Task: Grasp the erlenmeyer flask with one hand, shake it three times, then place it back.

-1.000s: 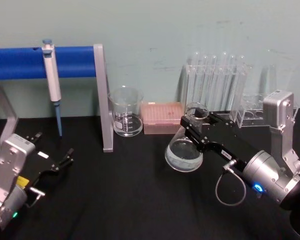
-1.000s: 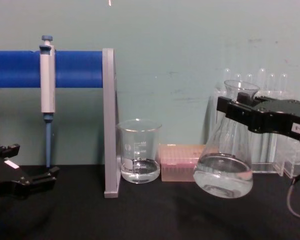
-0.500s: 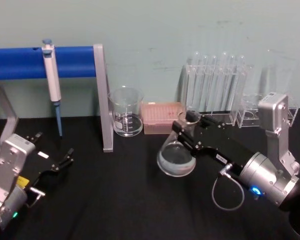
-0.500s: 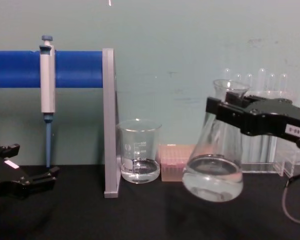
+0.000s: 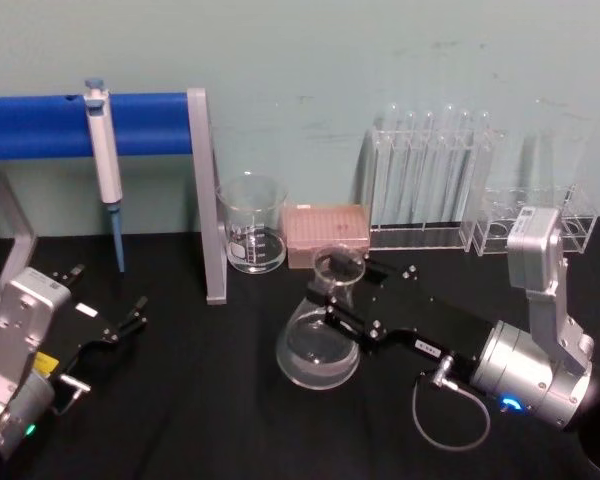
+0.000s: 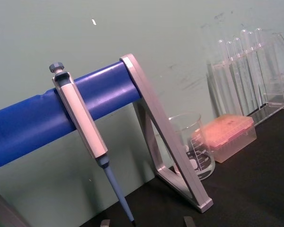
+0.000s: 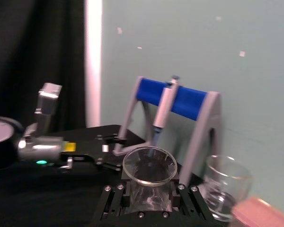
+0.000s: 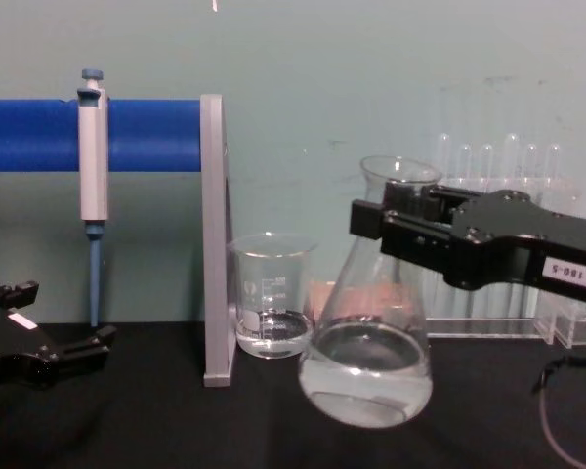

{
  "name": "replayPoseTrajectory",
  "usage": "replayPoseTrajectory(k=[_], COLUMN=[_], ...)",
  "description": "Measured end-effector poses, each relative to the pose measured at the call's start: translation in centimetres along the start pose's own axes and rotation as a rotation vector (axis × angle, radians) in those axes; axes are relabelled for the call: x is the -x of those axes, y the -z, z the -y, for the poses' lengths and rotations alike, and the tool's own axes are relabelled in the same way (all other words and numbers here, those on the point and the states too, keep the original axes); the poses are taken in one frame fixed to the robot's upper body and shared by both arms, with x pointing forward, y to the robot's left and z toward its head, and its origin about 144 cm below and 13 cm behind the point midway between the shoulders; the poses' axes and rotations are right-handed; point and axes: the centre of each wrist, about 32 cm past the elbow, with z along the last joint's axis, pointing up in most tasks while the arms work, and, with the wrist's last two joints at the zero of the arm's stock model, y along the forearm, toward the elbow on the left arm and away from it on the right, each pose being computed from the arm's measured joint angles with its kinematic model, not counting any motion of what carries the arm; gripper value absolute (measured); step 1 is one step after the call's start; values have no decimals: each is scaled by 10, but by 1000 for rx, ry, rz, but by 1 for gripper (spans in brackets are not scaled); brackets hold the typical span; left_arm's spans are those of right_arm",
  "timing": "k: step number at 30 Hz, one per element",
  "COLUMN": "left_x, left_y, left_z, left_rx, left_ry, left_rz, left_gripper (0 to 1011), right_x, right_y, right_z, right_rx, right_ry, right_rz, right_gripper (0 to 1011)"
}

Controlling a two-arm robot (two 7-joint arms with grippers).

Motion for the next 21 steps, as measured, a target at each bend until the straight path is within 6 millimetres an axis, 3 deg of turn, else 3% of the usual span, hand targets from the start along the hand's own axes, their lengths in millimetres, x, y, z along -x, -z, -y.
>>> replayPoseTrajectory(k=[8,21], left_x=[0,0], left_y=[0,0], left_z=[0,0], left_rx=[0,0], left_ry=[0,0], left_rz=[0,0], left_gripper=[1001,1001], right_x=[2,2], right_y=[0,0], right_z=[-1,-1], right_rx=[-7,-14], right_ry=[-100,-107], right_rz=[7,6], right_gripper=[449,449])
